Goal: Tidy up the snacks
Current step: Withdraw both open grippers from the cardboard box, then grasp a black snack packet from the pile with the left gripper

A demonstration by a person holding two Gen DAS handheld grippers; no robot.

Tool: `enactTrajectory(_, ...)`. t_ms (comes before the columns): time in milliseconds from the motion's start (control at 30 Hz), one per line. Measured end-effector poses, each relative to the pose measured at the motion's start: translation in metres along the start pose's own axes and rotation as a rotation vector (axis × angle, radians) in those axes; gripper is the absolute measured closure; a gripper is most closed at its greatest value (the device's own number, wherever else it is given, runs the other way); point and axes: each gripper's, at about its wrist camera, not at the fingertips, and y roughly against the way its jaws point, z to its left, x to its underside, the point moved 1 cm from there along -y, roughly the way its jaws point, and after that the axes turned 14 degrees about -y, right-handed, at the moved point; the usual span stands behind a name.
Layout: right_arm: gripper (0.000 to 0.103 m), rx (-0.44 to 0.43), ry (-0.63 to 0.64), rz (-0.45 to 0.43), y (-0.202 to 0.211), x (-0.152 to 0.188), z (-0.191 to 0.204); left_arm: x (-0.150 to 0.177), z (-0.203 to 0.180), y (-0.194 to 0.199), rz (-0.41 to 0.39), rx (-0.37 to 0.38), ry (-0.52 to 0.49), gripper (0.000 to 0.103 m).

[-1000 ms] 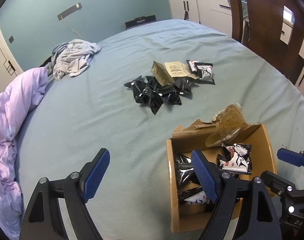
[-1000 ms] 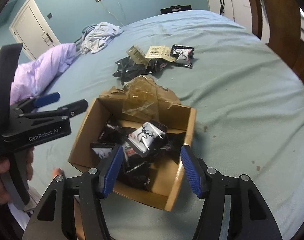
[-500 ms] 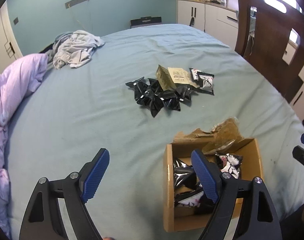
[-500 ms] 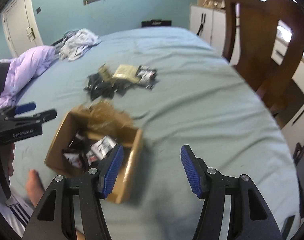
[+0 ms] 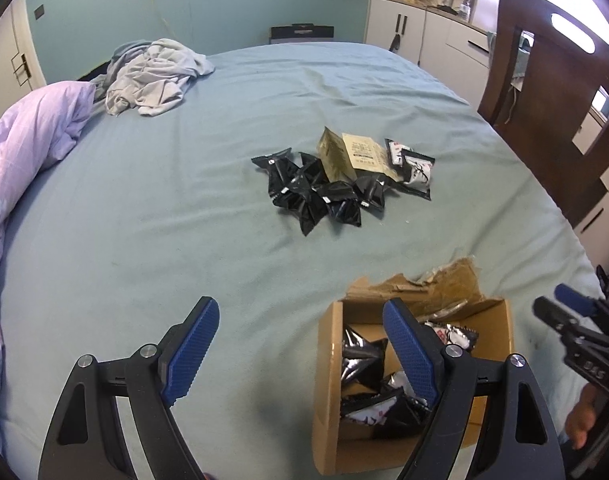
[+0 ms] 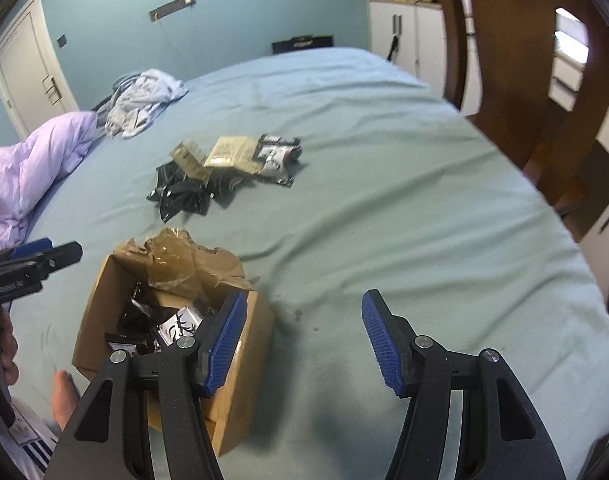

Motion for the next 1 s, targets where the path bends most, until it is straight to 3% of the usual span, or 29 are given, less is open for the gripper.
enactTrajectory(133,0.044,-0.019,-0.041,0.04,-0.021,-0.019,-0.01,-0.005,0.003,-0.002,-0.007,-0.03,0.0,0.018)
enactTrajectory(333,0.044,-0.08,-0.103,0.018,-0.03,-0.04,-0.017,-0.014,0.029,-0.019,0.019,-0.052,0.051,0.017)
enactTrajectory(600,0.044,-0.111,-0.105,0.043,-0.039,-0.038,-0.016,-0.031,0.058,-0.071,0.095,0.046,0.167,0.017)
enactTrajectory(767,0.044,-0.116,-0.102,0.073,-0.043,-0.039,-0.016,-0.051,0.049,-0.117,0.137,-0.003,0.123,0.017)
enactTrajectory(1000,0.044,-0.114,-0.096,0.095,-0.048,-0.038,-0.014,-0.081,0.032,-0.169,0.156,0.102,0.062,0.017)
